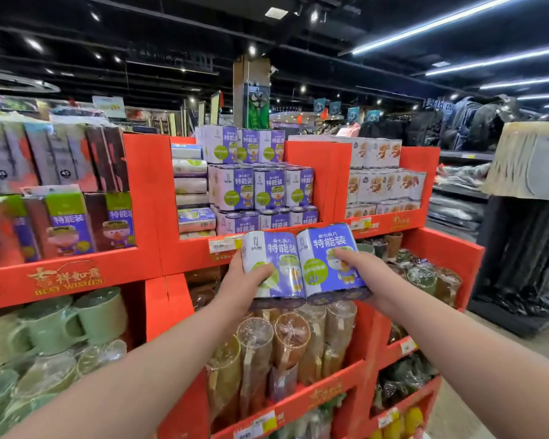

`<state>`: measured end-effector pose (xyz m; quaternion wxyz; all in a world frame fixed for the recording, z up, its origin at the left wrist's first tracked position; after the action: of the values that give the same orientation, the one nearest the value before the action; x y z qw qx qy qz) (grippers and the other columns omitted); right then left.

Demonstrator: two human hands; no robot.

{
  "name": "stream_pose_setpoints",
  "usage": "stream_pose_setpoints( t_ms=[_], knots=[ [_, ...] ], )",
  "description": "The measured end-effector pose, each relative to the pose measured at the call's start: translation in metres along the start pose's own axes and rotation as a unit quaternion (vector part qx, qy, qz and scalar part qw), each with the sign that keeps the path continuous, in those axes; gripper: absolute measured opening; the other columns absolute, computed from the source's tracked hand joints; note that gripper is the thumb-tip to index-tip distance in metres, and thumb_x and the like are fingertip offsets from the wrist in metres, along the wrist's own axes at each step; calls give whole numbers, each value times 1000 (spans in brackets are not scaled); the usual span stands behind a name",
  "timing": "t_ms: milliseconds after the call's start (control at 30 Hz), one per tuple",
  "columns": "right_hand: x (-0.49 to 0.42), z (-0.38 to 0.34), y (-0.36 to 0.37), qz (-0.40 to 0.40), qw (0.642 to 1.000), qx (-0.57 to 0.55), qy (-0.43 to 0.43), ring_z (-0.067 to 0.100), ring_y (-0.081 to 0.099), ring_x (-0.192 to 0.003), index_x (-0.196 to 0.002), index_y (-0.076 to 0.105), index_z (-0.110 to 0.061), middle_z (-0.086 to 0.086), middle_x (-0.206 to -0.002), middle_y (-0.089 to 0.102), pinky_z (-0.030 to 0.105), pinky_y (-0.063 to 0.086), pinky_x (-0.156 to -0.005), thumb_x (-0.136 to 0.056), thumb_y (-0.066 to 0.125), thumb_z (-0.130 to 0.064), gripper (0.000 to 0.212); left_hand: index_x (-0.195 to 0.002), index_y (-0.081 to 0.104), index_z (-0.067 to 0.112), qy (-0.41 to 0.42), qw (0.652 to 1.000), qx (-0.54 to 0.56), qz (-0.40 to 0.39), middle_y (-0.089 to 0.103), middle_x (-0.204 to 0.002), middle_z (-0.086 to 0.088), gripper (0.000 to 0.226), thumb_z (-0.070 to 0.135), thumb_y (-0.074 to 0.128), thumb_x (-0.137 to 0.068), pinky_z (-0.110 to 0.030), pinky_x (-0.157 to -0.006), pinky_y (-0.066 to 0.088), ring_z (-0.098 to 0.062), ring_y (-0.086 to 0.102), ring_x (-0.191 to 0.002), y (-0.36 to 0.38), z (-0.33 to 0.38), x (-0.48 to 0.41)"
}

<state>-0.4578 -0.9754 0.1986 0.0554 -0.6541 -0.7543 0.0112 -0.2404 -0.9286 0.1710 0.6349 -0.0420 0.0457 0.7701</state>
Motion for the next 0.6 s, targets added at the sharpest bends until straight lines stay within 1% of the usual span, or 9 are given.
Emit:
stream_pose_setpoints(
  t_ms=[100, 167, 233, 300, 367, 400, 433, 500, 600],
  knots=[
    [-34, -5, 9, -13, 1000, -3, -17, 19, 68, -64, -102, 64, -13, 9, -90, 70, 29, 54, -60, -87, 66, -40, 30, -135, 43, 23, 8, 1000, 10, 14, 65, -117, -1, 49, 12, 61, -91, -20, -67, 52, -13, 65, -91, -9, -2, -25],
    [-54, -11, 15, -25, 999, 7, -36, 15, 68, -57, -102, 63, -12, 9, -86, 71, 23, 53, -51, -88, 66, -37, 29, -135, 43, 22, 14, 1000, 0, 28, 66, -114, 0, 50, 13, 62, -90, -25, -76, 52, -14, 65, -94, -16, -2, -42],
    [-77, -17, 20, -42, 998, 23, -35, 18, 71, -66, -99, 64, -12, 8, -89, 73, 28, 57, -61, -88, 66, -36, 27, -133, 45, 23, 22, 999, -12, 47, 66, -112, 3, 47, 14, 62, -89, -30, -83, 50, -14, 64, -97, -23, -2, -57],
    [-100, -26, 28, -69, 995, 47, -45, 23, 70, -83, -103, 66, -12, 8, -100, 73, 38, 57, -81, -82, 71, -43, 37, -126, 46, 26, 32, 997, -19, 62, 65, -109, 6, 41, 14, 61, -91, -28, -80, 49, -12, 64, -94, -28, 0, -71],
    [-128, -33, 34, -100, 990, 74, -61, 26, 67, -100, -112, 65, -16, 7, -111, 71, 48, 50, -96, -60, 81, -59, 70, -126, 45, 29, 40, 996, -27, 80, 66, -109, 6, 41, 13, 60, -91, -26, -79, 48, -10, 63, -93, -31, 1, -87],
    [-143, -38, 36, -114, 987, 90, -70, 27, 65, -103, -118, 61, -17, 5, -114, 69, 50, 48, -99, -50, 84, -62, 84, -126, 44, 29, 44, 995, -28, 89, 66, -110, 7, 42, 13, 60, -91, -24, -78, 47, -9, 63, -92, -33, 1, -96],
    [-155, -44, 37, -127, 984, 95, -83, 26, 66, -102, -121, 56, -17, 5, -115, 68, 48, 50, -96, -50, 86, -56, 86, -127, 44, 30, 49, 993, -33, 99, 66, -111, 7, 43, 14, 61, -90, -23, -77, 47, -7, 63, -92, -33, 1, -105],
    [-178, -60, 37, -152, 977, 91, -114, 22, 68, -93, -126, 46, -17, 4, -115, 67, 38, 55, -84, -73, 81, -32, 65, -130, 44, 30, 51, 990, -39, 125, 65, -117, 5, 48, 21, 65, -87, -25, -82, 47, -9, 63, -97, -31, 3, -125],
    [-221, -89, 29, -186, 962, 98, -173, 21, 70, -90, -126, 48, -15, 6, -112, 70, 33, 57, -75, -85, 70, -14, 47, -129, 44, 32, 64, 985, -32, 157, 65, -118, 5, 46, 18, 63, -90, -23, -80, 48, -10, 63, -99, -21, 11, -155]
  ],
)
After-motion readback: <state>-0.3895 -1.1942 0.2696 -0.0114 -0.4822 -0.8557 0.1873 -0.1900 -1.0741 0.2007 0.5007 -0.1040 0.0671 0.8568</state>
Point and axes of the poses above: each hand's wrist, its own x-axis away from the middle knuckle, its own y-axis out of the palm, z = x × y, the point moved 1 cm from there along -x, towards the middle knuckle
